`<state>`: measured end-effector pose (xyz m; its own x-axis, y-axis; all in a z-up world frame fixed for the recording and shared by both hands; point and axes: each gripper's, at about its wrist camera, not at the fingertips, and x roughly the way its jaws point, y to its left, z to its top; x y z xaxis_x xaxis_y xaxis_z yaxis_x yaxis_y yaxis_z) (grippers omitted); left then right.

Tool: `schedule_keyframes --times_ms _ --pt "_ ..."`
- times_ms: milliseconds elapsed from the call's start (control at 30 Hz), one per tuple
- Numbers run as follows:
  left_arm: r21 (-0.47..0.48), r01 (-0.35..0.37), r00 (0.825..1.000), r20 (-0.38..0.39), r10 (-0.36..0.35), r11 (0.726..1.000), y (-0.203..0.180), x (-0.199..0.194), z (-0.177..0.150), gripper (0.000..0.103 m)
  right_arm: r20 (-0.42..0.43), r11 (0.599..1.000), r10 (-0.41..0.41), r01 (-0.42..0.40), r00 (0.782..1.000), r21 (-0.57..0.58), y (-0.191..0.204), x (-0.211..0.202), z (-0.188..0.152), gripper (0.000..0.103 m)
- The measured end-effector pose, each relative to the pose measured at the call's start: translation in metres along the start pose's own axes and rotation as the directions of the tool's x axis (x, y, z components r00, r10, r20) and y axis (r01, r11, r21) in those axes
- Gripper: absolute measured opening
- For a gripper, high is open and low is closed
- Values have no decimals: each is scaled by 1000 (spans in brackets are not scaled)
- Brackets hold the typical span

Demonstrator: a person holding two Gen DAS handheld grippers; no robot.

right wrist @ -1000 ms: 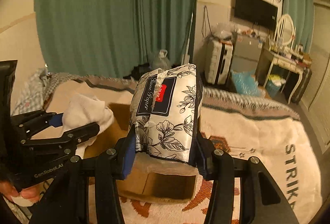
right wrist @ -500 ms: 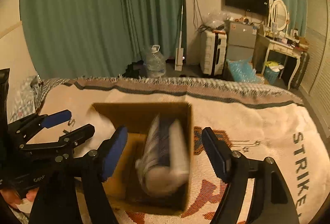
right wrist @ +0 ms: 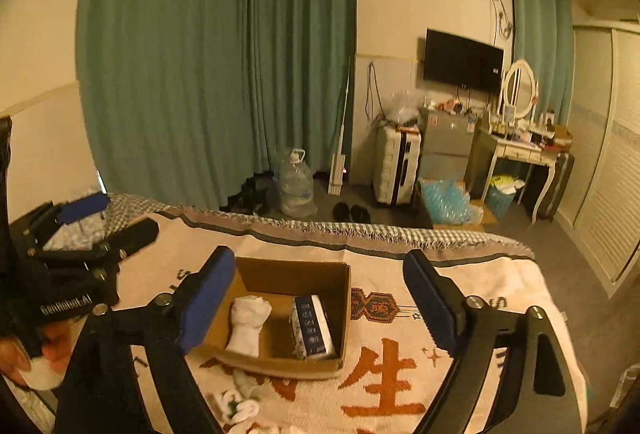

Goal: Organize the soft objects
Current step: 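Withdraw both grippers from the box back toward the pile, then grasp the white cloth bundle with the left gripper while the right grasps the blue tissue pack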

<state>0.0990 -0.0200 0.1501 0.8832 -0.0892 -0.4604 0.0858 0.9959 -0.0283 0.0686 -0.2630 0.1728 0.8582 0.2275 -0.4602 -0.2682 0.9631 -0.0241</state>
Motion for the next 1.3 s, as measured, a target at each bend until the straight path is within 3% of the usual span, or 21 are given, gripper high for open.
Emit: schedule_keyframes --times_ms 133,267,400,567,800,1033,1067,1233,1300 --pt "5 -16 1000 14 16 1000 3 -34 -10 93 5 1000 13 -13 1000 -9 11 -39 -10 98" --pt "4 -24 1000 -18 24 1000 7 -47 -38 93 -13 1000 25 -25 1000 6 21 -62 -43 103" --pt "6 -28 997 -78 29 1000 9 -42 -82 93 -105 1000 28 -29 994 -6 28 -49 -90 103" --pt "-1 -45 977 -211 44 999 11 -9 -142 93 -230 998 37 -27 973 48 23 -13 -151 103" --pt "-1 -81 924 -375 75 997 9 35 -215 92 -405 999 29 -14 914 40 26 37 -217 103" --pt "19 -89 865 -494 87 996 9 59 -262 91 -566 997 66 -70 822 13 47 75 -265 103" --pt "1 -72 878 -475 64 997 9 62 -267 91 -590 997 61 -77 805 -1 50 80 -273 103" --pt "-6 -44 830 -556 33 999 5 77 -295 91 -681 997 50 -75 731 -7 53 100 -300 99" --pt "-17 -29 812 -583 13 999 3 80 -305 91 -704 999 41 -54 709 4 48 104 -307 92"
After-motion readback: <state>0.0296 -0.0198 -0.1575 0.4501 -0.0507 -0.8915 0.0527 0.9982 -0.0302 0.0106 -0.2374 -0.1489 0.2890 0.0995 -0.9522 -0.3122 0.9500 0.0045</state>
